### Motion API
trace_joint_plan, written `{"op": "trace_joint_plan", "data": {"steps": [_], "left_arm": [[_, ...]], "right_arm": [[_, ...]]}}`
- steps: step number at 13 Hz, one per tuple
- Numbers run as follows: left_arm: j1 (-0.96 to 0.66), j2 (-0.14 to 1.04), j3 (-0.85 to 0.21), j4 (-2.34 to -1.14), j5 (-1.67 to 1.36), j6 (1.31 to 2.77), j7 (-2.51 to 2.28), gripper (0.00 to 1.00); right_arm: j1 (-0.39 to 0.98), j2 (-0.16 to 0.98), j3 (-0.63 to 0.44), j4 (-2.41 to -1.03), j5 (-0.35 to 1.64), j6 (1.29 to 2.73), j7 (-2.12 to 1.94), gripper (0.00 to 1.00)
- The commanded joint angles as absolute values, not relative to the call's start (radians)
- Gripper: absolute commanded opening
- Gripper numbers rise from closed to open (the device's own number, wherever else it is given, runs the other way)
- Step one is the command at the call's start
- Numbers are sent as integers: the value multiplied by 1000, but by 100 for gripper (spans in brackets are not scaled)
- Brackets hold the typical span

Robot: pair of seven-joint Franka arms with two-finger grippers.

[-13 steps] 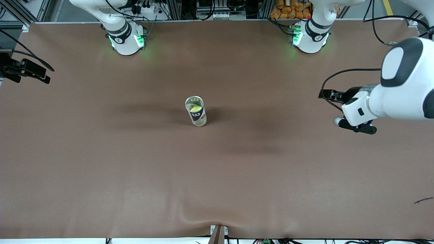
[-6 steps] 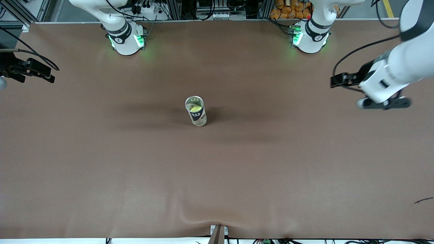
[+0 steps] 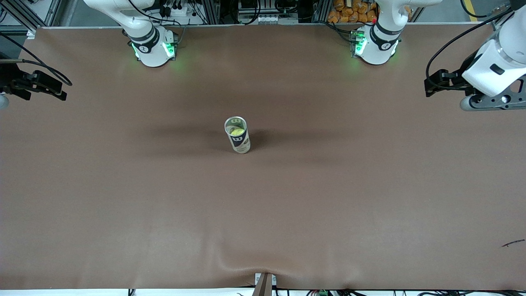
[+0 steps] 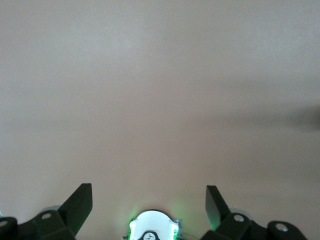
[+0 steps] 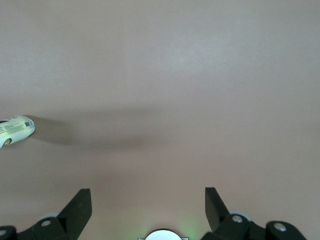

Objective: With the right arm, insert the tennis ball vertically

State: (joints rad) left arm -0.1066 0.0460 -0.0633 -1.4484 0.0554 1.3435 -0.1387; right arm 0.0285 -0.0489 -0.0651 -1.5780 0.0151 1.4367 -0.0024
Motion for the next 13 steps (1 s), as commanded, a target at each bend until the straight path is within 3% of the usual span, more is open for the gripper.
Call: {"op": "trace_joint_plan", "data": {"steps": [1, 5, 8, 13], "left_arm": [[-107, 29, -5, -1465, 71, 1385, -84, 100], [-104, -3, 0, -1465, 60, 1410, -75, 100], [-103, -82, 18, -1549, 57, 1437, -60, 100], [-43, -80, 29, -1575, 21, 1480, -18, 100]], "right_arm": [[31, -55, -72, -1571, 14, 1405, 17, 100], [29, -57, -75, -1572, 14, 1404, 17, 100], [31, -55, -74, -1572, 14, 1405, 18, 100], [35, -49, -74, -1571, 14, 1416, 23, 100]]}}
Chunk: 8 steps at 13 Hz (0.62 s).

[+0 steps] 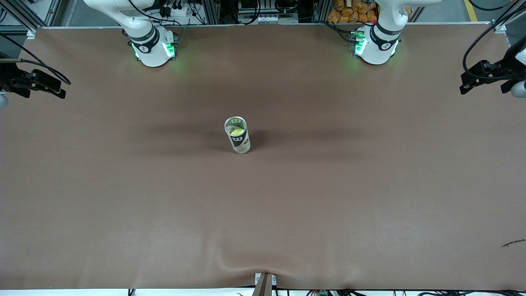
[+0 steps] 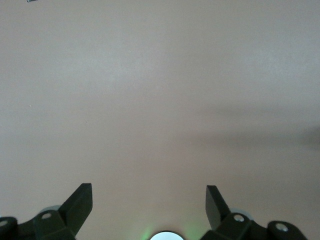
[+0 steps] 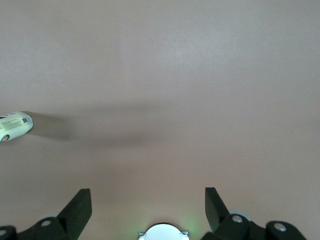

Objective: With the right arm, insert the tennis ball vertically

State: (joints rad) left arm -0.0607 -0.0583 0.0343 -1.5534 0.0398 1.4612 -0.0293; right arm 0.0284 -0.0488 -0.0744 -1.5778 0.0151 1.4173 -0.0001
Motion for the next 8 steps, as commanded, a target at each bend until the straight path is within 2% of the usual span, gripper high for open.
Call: {"op": "trace_joint_plan", "data": {"steps": [1, 8], "left_arm": [[-44, -81, 29, -1574, 23, 1480, -28, 100], [-49, -66, 35, -1585, 29, 1543, -22, 100]], "right_arm": [[35, -49, -74, -1571, 14, 1416, 25, 100], [40, -46, -74, -1562, 14, 1422, 26, 100]]}}
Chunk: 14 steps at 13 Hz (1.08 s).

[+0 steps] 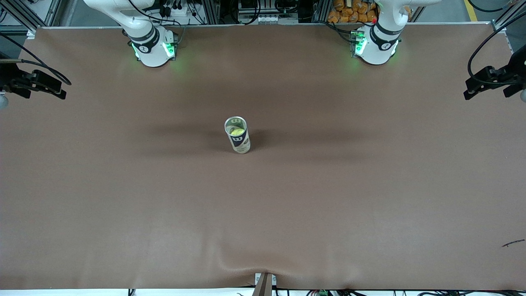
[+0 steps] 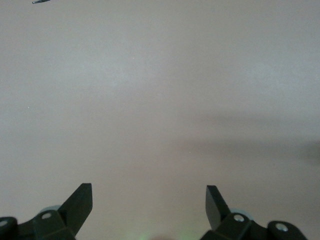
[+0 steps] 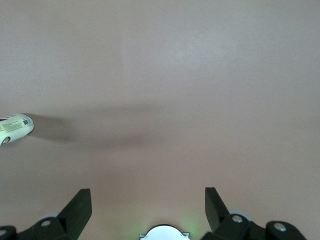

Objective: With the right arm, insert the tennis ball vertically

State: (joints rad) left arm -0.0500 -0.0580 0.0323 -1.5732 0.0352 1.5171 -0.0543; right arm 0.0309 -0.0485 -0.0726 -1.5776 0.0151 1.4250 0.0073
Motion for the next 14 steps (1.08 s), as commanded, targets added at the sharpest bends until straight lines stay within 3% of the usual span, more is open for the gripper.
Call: {"op": "trace_joint_plan", "data": {"steps": [1, 14], "left_arm": [[-49, -67, 35, -1585, 25, 1542, 1, 100], [-38, -45, 29, -1575, -43, 1508, -15, 100]], "right_arm": [[40, -45, -74, -1557, 15, 1425, 26, 100], [38, -41, -74, -1551, 15, 1430, 26, 100]]}}
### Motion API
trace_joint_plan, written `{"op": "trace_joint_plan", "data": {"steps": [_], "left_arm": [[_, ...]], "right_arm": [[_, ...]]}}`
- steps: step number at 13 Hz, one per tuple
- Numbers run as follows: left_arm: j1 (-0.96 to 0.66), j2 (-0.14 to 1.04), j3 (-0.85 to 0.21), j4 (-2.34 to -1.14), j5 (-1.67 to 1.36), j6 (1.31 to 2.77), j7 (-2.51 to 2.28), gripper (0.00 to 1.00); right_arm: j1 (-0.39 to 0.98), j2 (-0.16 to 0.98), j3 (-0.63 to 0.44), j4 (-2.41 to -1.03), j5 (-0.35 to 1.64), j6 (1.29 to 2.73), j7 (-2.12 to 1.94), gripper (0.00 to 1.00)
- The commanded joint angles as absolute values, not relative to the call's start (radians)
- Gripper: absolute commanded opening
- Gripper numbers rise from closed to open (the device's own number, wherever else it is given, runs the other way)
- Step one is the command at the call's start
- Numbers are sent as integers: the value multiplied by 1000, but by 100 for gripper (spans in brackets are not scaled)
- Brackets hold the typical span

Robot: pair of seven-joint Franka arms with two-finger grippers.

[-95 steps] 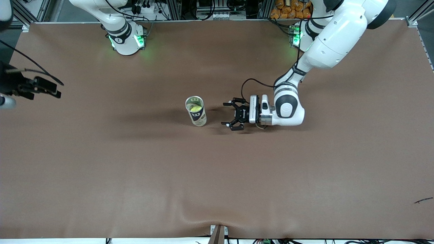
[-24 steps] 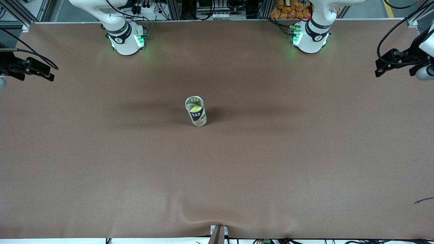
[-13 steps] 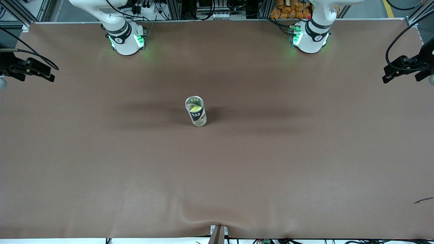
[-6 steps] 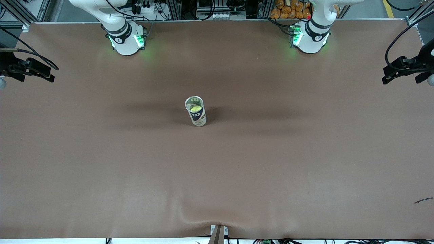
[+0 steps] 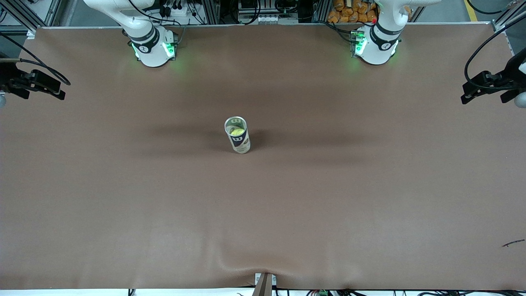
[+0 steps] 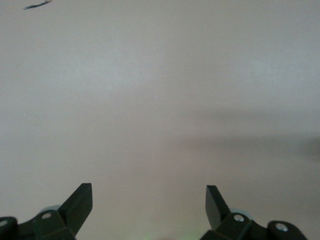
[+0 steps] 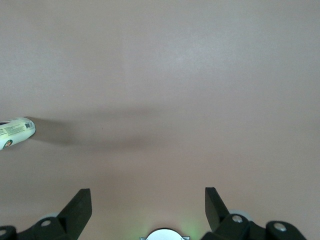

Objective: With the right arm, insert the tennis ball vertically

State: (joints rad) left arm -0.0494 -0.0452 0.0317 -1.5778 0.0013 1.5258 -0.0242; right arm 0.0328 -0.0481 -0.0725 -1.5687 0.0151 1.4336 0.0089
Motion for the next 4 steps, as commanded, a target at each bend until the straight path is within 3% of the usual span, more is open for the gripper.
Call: {"op": "trace_joint_plan", "data": {"steps": [1, 4], "left_arm": [[-40, -46, 29, -1575, -46, 1499, -15, 100], [-43, -46, 28, -1574, -46, 1473, -15, 100]], "right_arm": [[37, -41, -74, -1551, 15, 1430, 26, 100], [37, -41, -74, -1551, 17, 1430, 26, 100]]}}
